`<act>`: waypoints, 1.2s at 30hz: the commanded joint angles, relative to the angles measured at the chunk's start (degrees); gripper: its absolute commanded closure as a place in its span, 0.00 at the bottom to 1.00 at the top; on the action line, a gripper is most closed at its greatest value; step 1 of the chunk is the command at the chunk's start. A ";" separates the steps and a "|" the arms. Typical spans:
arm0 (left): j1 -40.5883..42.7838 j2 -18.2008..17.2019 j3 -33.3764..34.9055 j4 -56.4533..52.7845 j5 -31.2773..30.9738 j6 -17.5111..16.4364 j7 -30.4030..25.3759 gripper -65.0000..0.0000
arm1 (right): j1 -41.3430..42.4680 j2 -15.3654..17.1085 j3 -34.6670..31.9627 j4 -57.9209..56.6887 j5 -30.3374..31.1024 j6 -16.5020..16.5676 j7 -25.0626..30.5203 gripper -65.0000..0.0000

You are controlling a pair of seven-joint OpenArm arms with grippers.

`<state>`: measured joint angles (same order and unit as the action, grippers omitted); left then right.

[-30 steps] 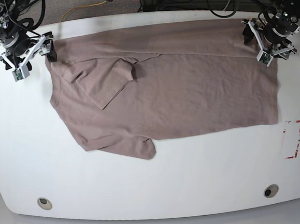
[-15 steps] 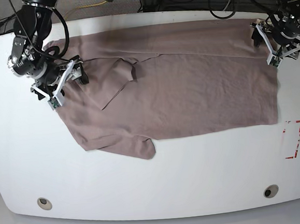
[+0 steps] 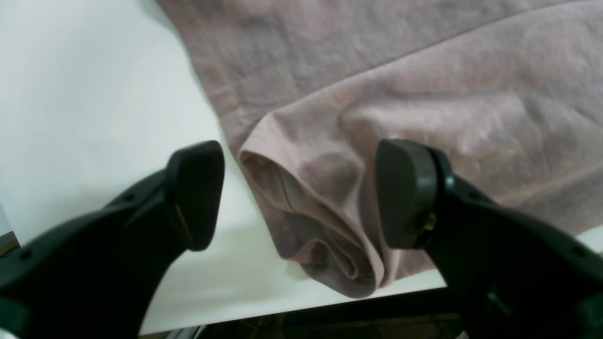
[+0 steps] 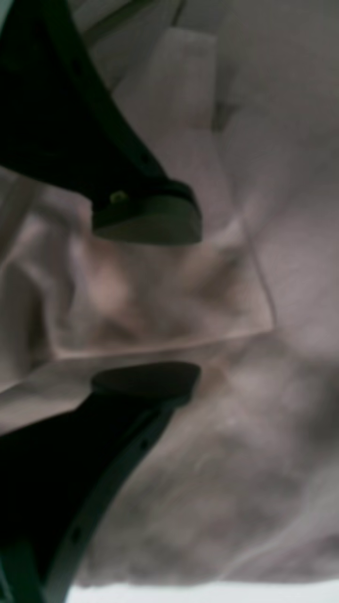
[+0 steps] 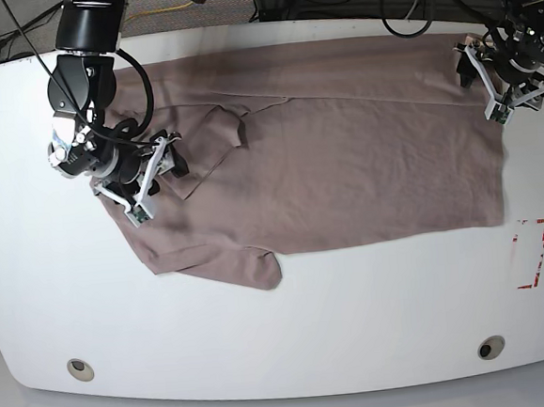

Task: Fold the T-shirt properly
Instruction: 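Move the right gripper to the sleeve and pinch it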

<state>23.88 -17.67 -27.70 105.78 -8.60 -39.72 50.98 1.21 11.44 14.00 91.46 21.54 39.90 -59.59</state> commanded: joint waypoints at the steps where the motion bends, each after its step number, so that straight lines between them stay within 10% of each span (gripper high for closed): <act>1: -0.19 -0.83 -0.30 0.73 -0.06 0.12 -0.92 0.29 | 1.03 0.82 -1.03 -0.52 1.01 0.10 2.85 0.44; 16: -0.19 -0.83 -0.03 0.64 -0.23 0.12 -0.92 0.29 | 0.85 1.26 -1.65 -4.56 0.92 0.10 7.33 0.46; 24: -0.19 -0.83 0.06 0.64 -0.23 0.12 -0.92 0.29 | 0.94 0.38 -1.65 -4.56 -4.18 0.10 8.91 0.85; 36: -0.19 -0.83 0.06 0.64 -0.23 0.12 -0.92 0.29 | 0.85 -4.28 -1.47 -4.30 -15.96 0.10 11.81 1.00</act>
<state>23.81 -17.65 -27.33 105.58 -8.64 -39.72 50.96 1.41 6.83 12.38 86.30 5.74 39.90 -47.62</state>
